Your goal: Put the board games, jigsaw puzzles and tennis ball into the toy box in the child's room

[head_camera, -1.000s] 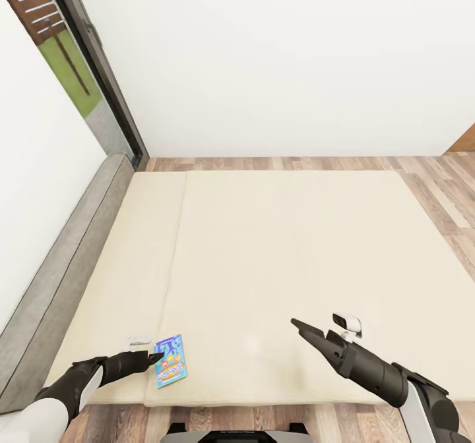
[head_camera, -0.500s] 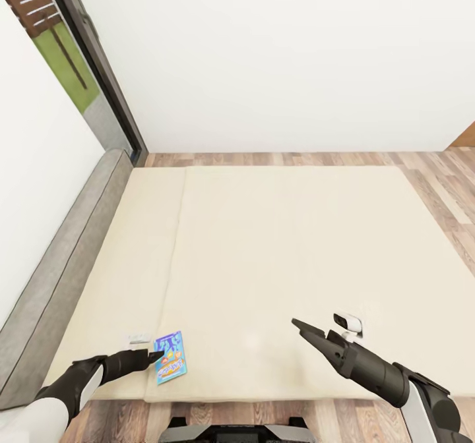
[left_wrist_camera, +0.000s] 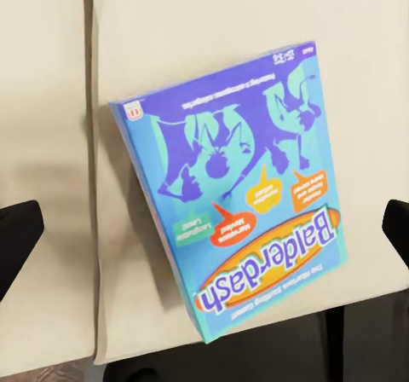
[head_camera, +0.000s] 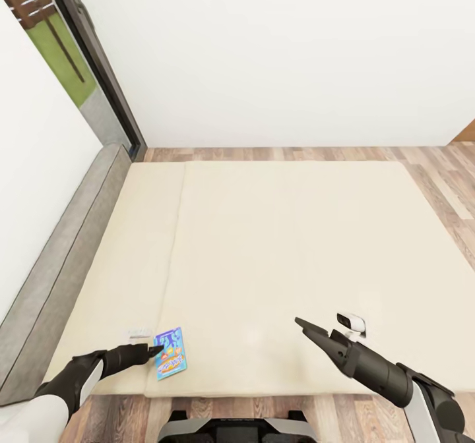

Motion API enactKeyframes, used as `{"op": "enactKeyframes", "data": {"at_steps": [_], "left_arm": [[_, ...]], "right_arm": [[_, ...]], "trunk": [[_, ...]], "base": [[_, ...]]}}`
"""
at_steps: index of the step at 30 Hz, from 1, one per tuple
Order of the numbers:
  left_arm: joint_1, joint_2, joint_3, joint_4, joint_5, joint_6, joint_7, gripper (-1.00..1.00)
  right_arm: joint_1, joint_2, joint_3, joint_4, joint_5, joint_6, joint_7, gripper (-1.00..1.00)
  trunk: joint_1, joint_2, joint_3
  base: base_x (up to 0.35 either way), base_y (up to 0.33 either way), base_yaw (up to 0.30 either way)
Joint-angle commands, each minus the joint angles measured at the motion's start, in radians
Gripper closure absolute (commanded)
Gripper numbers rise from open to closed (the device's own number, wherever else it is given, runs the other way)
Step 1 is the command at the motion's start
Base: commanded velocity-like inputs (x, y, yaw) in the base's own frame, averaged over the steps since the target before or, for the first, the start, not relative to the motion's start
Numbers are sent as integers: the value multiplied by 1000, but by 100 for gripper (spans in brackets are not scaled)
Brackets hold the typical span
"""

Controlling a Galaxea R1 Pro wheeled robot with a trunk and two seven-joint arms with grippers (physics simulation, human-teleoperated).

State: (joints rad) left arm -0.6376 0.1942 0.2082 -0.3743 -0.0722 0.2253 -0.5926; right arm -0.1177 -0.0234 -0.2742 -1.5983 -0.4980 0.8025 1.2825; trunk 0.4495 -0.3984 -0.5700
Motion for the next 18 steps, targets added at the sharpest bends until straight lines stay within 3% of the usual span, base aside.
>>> {"op": "enactKeyframes", "data": {"at_steps": [1,7,18], "left_arm": [[0,-1,8,-4,-8,8,-7,-100],[-7,0,8,-16,-8,11,-7,-100],[-12,-1,8,-24,-9,11,-7,-100]], "right_arm": [[0,0,-8,0,-4,8,1,-100],[0,0,-50,0,-5,11,8,-100],[0,-1,-67,0,-4,9,68,-100]], "trunk": [[0,-2,-3],[0,-2,-13],[0,-2,-30]], "base": [[0,0,0],[0,0,0],[0,0,0]]}}
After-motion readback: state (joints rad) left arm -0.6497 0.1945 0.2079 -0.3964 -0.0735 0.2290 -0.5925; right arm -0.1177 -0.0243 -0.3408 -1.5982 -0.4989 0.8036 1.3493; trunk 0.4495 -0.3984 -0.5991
